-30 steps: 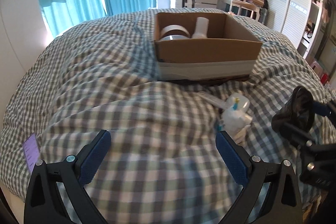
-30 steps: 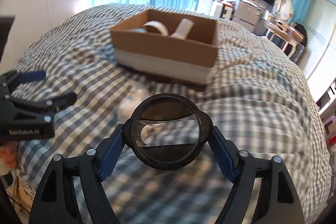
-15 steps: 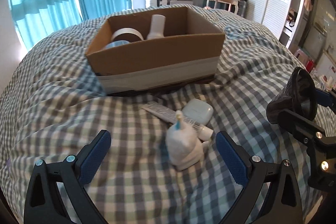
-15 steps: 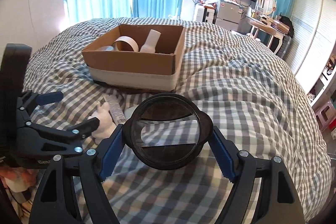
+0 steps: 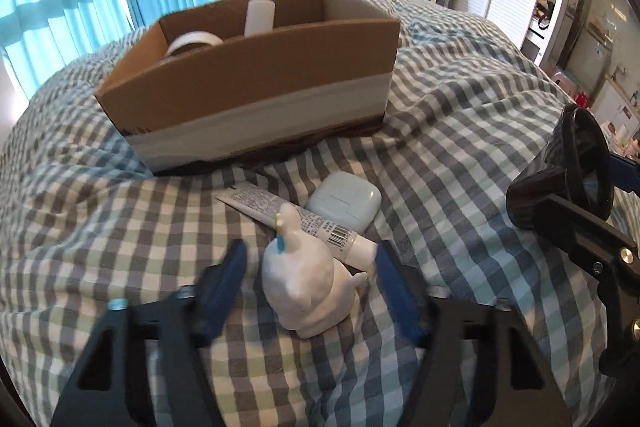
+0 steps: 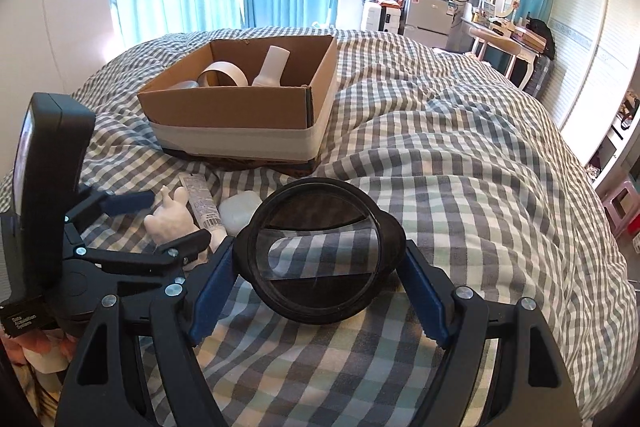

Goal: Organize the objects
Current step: 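Lift the black mirror with the right tool while the left tool grasps the white bunny bottle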

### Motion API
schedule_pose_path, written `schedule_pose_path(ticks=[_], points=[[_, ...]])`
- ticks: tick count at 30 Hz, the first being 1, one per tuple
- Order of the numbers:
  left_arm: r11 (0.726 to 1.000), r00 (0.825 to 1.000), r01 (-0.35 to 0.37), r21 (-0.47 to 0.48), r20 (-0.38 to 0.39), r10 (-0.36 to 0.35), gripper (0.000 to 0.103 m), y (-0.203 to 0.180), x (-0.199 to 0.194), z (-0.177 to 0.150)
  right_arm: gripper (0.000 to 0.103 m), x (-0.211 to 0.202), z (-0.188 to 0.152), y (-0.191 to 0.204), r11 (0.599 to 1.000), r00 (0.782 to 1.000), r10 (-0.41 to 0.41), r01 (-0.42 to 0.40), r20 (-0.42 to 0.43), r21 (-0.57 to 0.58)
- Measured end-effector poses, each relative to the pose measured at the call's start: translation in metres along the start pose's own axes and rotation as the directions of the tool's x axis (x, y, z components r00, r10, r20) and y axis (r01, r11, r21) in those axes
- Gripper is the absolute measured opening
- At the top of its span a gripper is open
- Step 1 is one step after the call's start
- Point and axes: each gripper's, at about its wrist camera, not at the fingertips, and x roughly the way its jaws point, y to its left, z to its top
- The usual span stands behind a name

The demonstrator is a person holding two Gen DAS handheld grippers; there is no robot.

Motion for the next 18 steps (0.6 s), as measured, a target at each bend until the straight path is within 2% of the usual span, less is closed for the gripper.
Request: schedule_pose_path(ticks=[1, 3, 11, 18], points=[[1.0, 1.0, -0.006, -0.002, -0.006, 0.006, 0.047, 0.0, 0.002, 0.0, 0.079, 0.001, 0.0, 0.0, 1.0, 1.0, -0.003, 0.003, -0.002, 0.003], [1.0, 1.0, -0.028, -0.012, -0.013, 0.028, 0.039, 0.003, 0.005, -0.001, 0.079, 0.003, -0.001, -0.001, 1.0, 1.0, -0.006, 0.006, -0.004, 0.005], [1.0, 1.0, -0.031, -0.003, 0.001, 0.031, 0.038, 0.002, -0.005, -0.005, 0.079, 0.003, -0.003, -0.002, 1.0, 1.0, -0.014, 0.014, -0.004, 0.004], [0.999, 0.998, -0.044, -0.001, 0.041, 0.044, 0.038, 0.004, -0.034, -0.013, 0.079, -0.001, -0.001, 0.003, 1.0, 1.0, 0.011, -0.011, -0.001, 0.01]])
